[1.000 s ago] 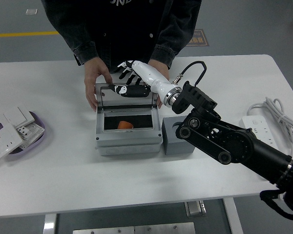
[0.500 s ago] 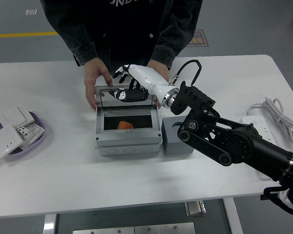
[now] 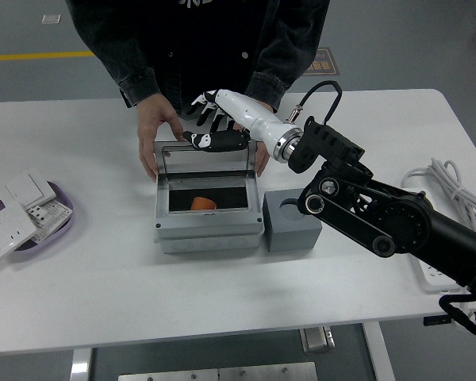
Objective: Pick up the cylinder from the cube,place it in the box,flap close box
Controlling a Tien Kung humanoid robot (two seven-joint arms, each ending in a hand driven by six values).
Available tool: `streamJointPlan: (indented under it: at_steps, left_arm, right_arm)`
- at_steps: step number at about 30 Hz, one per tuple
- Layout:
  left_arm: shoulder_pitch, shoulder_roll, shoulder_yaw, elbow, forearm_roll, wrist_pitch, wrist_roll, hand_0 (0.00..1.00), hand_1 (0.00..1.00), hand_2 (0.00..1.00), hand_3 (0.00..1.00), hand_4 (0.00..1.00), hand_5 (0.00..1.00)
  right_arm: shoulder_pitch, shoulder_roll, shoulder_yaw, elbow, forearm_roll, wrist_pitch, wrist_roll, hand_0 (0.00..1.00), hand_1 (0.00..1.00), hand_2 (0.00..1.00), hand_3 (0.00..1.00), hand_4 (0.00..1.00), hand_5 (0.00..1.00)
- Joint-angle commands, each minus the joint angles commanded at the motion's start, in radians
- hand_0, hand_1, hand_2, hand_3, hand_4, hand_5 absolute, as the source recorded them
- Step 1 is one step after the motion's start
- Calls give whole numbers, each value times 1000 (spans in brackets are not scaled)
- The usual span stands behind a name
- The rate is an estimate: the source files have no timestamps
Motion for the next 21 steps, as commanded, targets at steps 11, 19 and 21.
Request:
streamJointPlan:
  at_steps: [11, 19, 21]
  left_arm:
    - [-4, -3, 23, 0, -12, -2, -4, 636, 662, 580, 639, 716, 292]
    - [0, -2, 23, 0, -16, -1, -6, 636, 662, 579, 638, 716, 289]
    - [1, -1, 21, 0, -16, -1, -6, 636, 662, 579, 638, 716, 289]
  right_arm:
    - [10, 67, -3, -161, 30, -6, 84, 281, 418, 559, 679, 719, 450]
    - [-21, 19, -44, -58, -11, -2, 51, 303, 422, 554, 672, 719, 452]
    - [-30, 0, -58, -21, -25, 1, 38, 303, 422, 554, 672, 719, 452]
